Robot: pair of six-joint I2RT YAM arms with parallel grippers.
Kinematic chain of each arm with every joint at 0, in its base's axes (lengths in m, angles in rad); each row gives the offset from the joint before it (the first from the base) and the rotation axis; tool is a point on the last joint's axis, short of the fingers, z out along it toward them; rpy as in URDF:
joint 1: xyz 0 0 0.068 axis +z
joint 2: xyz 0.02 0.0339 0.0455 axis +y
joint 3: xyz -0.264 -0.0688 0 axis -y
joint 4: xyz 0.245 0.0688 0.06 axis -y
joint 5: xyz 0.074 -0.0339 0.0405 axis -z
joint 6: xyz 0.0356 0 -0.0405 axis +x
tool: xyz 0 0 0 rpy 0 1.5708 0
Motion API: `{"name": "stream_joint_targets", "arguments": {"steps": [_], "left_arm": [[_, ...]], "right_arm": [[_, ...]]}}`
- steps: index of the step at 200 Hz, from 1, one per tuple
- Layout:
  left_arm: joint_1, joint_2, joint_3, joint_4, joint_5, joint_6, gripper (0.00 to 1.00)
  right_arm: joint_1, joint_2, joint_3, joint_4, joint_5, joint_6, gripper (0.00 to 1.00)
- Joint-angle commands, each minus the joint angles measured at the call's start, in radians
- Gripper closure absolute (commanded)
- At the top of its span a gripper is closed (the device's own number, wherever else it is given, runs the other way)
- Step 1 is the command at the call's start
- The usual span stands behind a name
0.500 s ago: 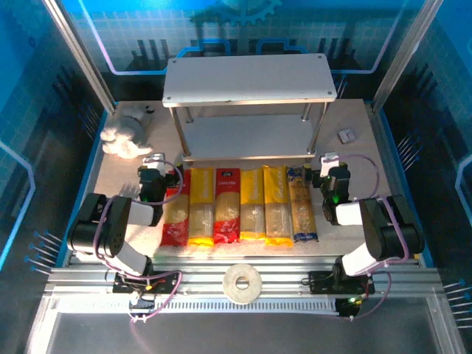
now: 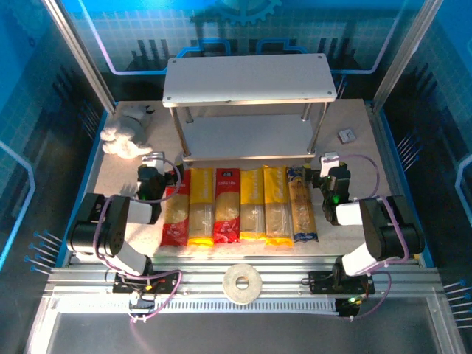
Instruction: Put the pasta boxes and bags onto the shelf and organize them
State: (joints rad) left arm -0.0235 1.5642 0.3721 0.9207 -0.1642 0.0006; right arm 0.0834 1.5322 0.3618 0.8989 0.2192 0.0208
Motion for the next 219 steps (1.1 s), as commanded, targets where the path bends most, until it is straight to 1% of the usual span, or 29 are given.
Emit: {"name": "stream_joint_targets", "arguments": {"steps": [1, 12, 29, 51, 68, 80, 91, 115, 136, 153, 169, 184, 204, 219], "left_arm": [[0.012, -0.028, 0.03, -0.043, 0.071, 0.0, 0.01], [0.011, -0.07, 0.053, -0.117, 0.044, -0.006, 0.01], [0.005, -0.172, 0.1, -0.283, 0.022, -0.004, 0.07], [-0.034, -0.322, 0.123, -0.425, -0.012, -0.028, 0.1], [-0.073, -0.418, 0.16, -0.572, -0.016, -0.09, 0.13], [-0.109, -0.473, 0.179, -0.666, -0.027, -0.136, 0.15], [-0.143, -0.521, 0.186, -0.731, -0.044, -0.173, 0.15], [-0.187, -0.614, 0.202, -0.863, -0.068, -0.247, 0.13], [-0.205, -0.677, 0.229, -0.977, -0.06, -0.284, 0.14], [-0.215, -0.708, 0.268, -1.082, -0.055, -0.3, 0.14], [-0.219, -0.727, 0.297, -1.156, -0.045, -0.307, 0.14], [-0.221, -0.74, 0.309, -1.197, -0.032, -0.313, 0.13], [-0.221, -0.761, 0.307, -1.217, -0.016, -0.326, 0.13], [-0.221, -0.773, 0.308, -1.227, -0.014, -0.33, 0.13]], "right_arm": [[-0.021, -0.04, 0.014, -0.003, 0.0, 0.03, 0.0], [-0.025, -0.078, 0.01, -0.027, -0.001, 0.03, 0.0], [-0.022, -0.168, 0.032, -0.149, 0.002, 0.023, 0.0], [-0.011, -0.289, 0.09, -0.336, 0.006, 0.027, 0.0], [-0.003, -0.358, 0.181, -0.584, 0.026, 0.066, 0.0], [0.004, -0.387, 0.252, -0.774, 0.023, 0.103, 0.0], [0.014, -0.405, 0.307, -0.911, 0.003, 0.145, 0.0], [0.072, -0.436, 0.381, -1.156, 0.006, 0.268, 0.0], [0.171, -0.454, 0.42, -1.332, 0.05, 0.349, 0.0], [0.268, -0.43, 0.459, -1.451, 0.087, 0.377, 0.0], [0.328, -0.374, 0.504, -1.562, 0.122, 0.411, 0.0], [0.355, -0.329, 0.513, -1.631, 0.136, 0.453, 0.0], [0.366, -0.306, 0.497, -1.643, 0.083, 0.488, 0.0], [0.37, -0.298, 0.478, -1.649, 0.083, 0.51, 0.0]]}}
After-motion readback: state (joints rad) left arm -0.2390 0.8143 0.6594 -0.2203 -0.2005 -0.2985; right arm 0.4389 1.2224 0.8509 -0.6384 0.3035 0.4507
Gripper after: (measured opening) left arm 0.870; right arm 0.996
